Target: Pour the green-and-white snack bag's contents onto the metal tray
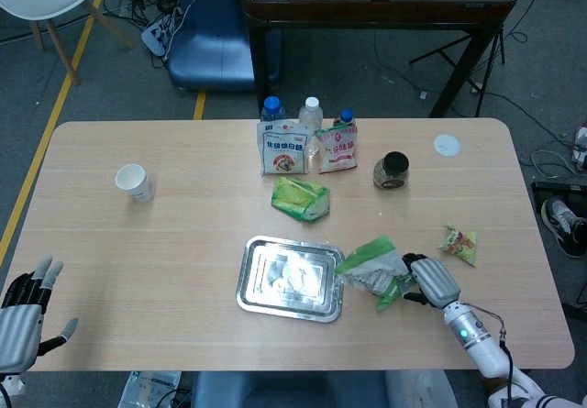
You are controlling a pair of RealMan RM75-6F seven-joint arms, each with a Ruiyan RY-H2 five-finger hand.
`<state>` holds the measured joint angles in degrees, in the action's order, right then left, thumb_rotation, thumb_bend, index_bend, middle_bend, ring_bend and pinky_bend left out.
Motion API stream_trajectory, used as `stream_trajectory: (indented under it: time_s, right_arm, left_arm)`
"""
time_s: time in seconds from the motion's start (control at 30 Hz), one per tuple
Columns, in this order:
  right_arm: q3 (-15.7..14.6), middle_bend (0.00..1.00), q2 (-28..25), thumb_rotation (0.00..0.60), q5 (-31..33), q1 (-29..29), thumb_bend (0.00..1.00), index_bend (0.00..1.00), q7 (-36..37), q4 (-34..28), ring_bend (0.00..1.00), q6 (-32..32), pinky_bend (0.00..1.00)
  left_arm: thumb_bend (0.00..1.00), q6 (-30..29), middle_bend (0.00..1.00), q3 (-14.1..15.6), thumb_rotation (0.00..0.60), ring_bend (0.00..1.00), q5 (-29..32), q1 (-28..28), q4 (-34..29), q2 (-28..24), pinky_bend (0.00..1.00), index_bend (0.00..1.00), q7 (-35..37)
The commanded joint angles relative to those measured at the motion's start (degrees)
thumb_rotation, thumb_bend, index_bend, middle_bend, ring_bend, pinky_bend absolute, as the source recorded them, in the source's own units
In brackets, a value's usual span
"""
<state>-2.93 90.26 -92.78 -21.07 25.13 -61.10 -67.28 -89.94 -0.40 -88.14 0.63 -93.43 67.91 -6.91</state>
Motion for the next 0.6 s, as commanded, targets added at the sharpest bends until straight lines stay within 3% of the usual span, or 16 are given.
stream_trajectory:
  time_s: [0.03, 0.17, 0.3, 0.6]
  right_arm:
    - [0.2, 0.48, -0.2, 0.6, -0.5, -0.2, 0.73, 0.53, -0.3, -0.1, 0.33, -0.8, 0.36]
    - [0.7, 0.48, -2.0, 0.6, -1.5, -1.7, 0.73, 0.53, -2.7, -2.1, 0.33, -1.0, 0.36]
    - [2.5, 0.48, -6.5, 0.6, -1.7, -4.8, 0.73, 0.53, -8.9, -8.0, 0.33, 0.9, 0.36]
    - [6.6, 0.48, -13.6, 0.6, 1.2, -11.3, 0.73, 0.53, -23.1, -19.5, 0.34, 8.8, 0.37]
  left_arm:
    - [0.23, 0.0, 0.0, 0.0, 0.6, 0.08, 0.0, 0.0, 0.0, 0.0, 0.06, 0.02, 0.0]
    - [0.23, 0.0, 0.0, 0.0, 0.6, 0.08, -0.1, -0.1, -0.1, -0.2, 0.06, 0.02, -0.1]
    - [0.23, -0.1, 0.0, 0.1, 0.6, 0.08, -0.2, 0.0, 0.0, -0.1, 0.06, 0.02, 0.3]
    - [0.23, -0.7, 0.0, 0.3, 0.6, 0.08, -0.2, 0.5, 0.7, 0.0, 0.06, 0.02, 1.2]
